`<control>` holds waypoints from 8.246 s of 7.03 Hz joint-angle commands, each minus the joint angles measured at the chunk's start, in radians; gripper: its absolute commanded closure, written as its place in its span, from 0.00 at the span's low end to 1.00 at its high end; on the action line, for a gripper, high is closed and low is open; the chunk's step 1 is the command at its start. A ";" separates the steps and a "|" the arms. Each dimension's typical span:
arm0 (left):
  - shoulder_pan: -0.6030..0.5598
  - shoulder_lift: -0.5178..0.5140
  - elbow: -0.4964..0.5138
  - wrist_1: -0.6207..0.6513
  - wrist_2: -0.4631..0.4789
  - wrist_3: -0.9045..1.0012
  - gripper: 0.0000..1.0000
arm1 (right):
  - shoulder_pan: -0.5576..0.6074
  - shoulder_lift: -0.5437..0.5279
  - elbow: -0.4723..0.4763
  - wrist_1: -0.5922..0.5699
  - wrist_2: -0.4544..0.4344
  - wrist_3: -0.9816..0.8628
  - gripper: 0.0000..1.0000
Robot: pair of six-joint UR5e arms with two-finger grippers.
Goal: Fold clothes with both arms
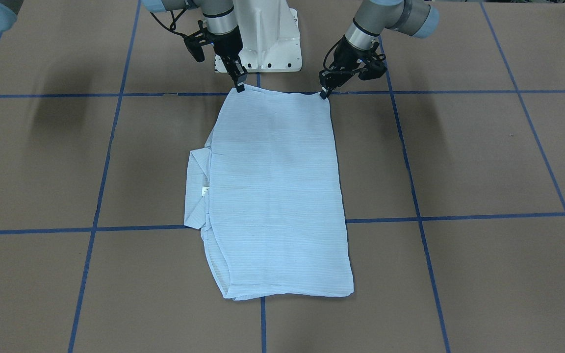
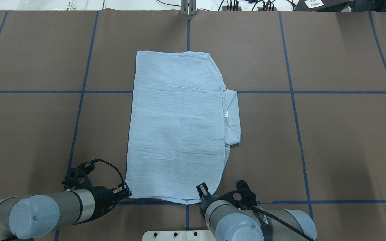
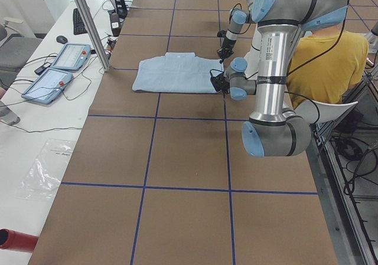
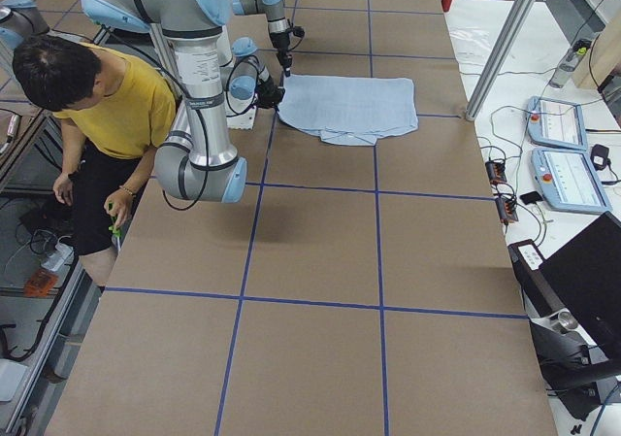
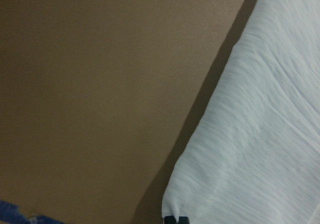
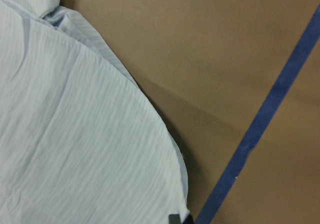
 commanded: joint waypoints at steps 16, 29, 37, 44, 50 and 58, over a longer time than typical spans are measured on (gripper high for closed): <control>-0.633 -0.608 0.648 -0.053 -0.265 0.466 1.00 | 0.666 0.461 -0.739 0.301 0.456 -0.443 1.00; -0.659 -0.650 0.883 -0.242 -0.253 0.542 0.49 | 0.693 0.543 -0.996 0.426 0.439 -0.569 0.00; -0.819 -0.520 0.899 -0.241 -0.445 1.010 0.36 | 0.933 0.176 -0.835 0.423 0.645 -1.541 0.00; -1.157 -0.043 0.304 0.159 -0.769 1.690 0.00 | 1.342 -0.075 -0.570 -0.090 0.937 -2.420 0.00; -1.205 0.119 0.197 0.292 -0.799 1.836 0.00 | 1.316 -0.293 -0.344 -0.086 0.973 -2.412 0.00; -1.196 0.088 0.161 0.290 -0.833 1.827 0.00 | 1.292 -0.275 -0.369 -0.064 0.919 -2.422 0.00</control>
